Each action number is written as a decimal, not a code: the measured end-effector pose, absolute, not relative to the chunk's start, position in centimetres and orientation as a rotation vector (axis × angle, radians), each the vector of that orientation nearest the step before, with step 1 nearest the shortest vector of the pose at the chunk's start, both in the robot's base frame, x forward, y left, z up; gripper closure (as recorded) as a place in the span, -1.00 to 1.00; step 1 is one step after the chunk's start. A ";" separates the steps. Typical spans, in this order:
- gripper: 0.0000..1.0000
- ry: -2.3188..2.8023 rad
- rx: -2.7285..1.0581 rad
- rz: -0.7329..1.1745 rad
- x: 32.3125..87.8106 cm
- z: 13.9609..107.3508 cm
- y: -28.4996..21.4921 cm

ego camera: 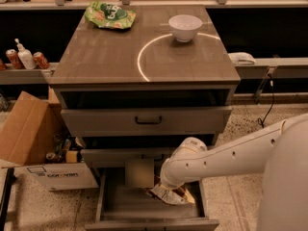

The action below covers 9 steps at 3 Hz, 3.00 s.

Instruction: Place brown chip bag into bottom drawer

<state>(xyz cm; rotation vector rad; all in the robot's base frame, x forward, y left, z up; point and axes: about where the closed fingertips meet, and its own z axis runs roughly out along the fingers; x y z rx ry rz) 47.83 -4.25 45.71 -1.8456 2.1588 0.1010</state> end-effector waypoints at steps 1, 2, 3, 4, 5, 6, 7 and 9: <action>1.00 2.189 -1.745 0.143 49.8 41.2 -5.6; 1.00 2.194 -1.641 0.237 50.5 37.4 -5.4; 1.00 2.182 -1.599 0.312 50.6 34.5 -4.0; 0.62 2.187 -1.565 0.366 50.5 32.5 -3.5; 0.15 2.189 -1.547 0.396 50.7 31.7 -3.3; -0.30 2.193 -1.531 0.417 50.9 31.4 -3.6; -0.75 2.206 -1.496 0.448 50.6 31.4 -4.5; -1.00 2.262 -1.291 0.470 46.9 32.4 -10.2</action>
Offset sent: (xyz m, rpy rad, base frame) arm 0.0408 -0.0185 -0.1315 0.2698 0.0218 -0.1776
